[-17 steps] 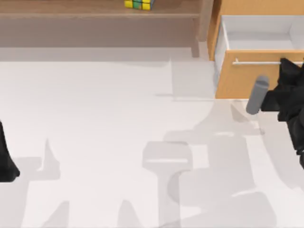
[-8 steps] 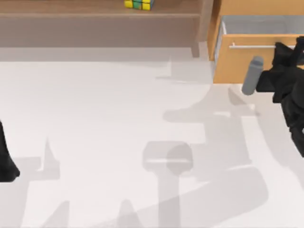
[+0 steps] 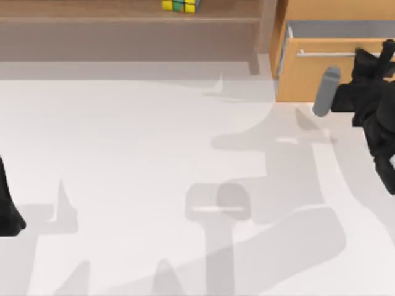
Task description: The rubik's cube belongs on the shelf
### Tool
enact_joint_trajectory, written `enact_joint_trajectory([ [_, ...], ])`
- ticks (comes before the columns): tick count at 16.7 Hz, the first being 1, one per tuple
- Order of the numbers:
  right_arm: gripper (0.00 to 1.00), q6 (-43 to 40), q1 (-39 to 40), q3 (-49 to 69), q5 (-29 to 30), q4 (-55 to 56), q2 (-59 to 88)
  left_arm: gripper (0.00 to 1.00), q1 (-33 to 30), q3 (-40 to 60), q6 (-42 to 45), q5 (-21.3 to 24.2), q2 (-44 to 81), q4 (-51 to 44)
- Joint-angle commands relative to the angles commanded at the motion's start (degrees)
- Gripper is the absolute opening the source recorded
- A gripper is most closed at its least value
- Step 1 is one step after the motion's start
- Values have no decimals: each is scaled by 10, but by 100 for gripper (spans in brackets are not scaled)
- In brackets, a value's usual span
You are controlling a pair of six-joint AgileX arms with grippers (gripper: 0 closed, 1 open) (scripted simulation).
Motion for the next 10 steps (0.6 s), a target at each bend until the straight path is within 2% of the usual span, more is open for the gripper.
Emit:
enact_joint_trajectory([
  [10,0,-1,-17,151,-17,-84,67,100,0,0,0,0,0,0],
])
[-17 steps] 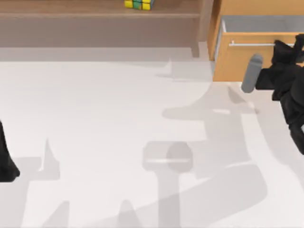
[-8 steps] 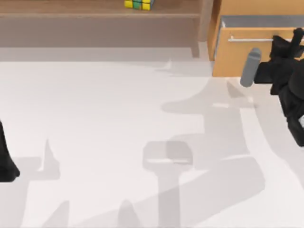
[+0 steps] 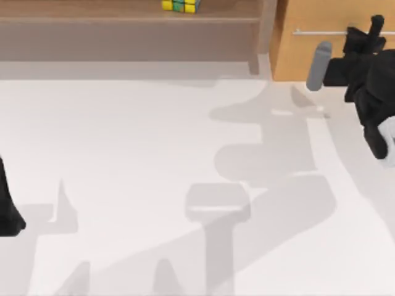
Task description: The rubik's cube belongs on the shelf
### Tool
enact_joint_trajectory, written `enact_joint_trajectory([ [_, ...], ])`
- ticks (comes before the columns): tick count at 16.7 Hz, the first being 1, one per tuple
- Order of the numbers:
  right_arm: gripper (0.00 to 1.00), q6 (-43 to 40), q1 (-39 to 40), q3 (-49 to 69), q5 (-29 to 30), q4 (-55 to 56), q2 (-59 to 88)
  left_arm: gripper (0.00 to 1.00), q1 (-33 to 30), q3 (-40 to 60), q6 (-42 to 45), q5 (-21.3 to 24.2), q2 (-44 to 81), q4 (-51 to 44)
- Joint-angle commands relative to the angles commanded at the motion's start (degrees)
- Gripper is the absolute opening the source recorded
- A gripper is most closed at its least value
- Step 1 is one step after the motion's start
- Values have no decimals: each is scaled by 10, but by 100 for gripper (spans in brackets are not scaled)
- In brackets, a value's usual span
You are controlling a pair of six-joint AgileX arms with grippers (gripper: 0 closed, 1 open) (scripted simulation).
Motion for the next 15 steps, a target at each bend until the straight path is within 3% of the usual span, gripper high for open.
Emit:
enact_joint_trajectory([
  [5,0,0,-2,14,-1,-8,6,100,0,0,0,0,0,0],
  [15,75,0,-2,14,-1,-8,6,100,0,0,0,0,0,0],
])
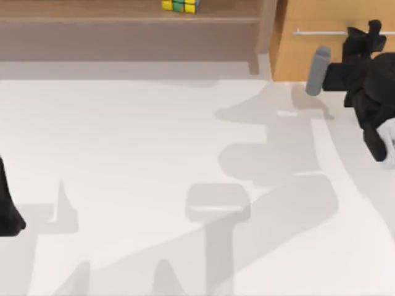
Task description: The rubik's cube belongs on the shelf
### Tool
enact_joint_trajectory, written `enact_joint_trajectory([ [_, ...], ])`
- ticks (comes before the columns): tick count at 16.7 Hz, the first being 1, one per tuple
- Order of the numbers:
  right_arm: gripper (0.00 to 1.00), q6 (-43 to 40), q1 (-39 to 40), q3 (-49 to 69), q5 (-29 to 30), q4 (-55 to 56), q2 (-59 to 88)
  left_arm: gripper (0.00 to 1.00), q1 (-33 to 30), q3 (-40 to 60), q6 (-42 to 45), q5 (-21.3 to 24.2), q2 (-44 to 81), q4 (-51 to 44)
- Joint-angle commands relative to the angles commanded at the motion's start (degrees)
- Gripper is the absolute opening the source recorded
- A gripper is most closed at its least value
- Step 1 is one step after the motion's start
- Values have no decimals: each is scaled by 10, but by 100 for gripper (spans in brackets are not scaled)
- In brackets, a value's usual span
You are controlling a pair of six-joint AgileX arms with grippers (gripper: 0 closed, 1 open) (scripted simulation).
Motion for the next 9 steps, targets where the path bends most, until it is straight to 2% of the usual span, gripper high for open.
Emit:
enact_joint_trajectory([
  [3,98,0,0,0,0,0,0,100,0,0,0,0,0,0],
  [9,100,0,0,0,0,0,0,100,0,0,0,0,0,0],
])
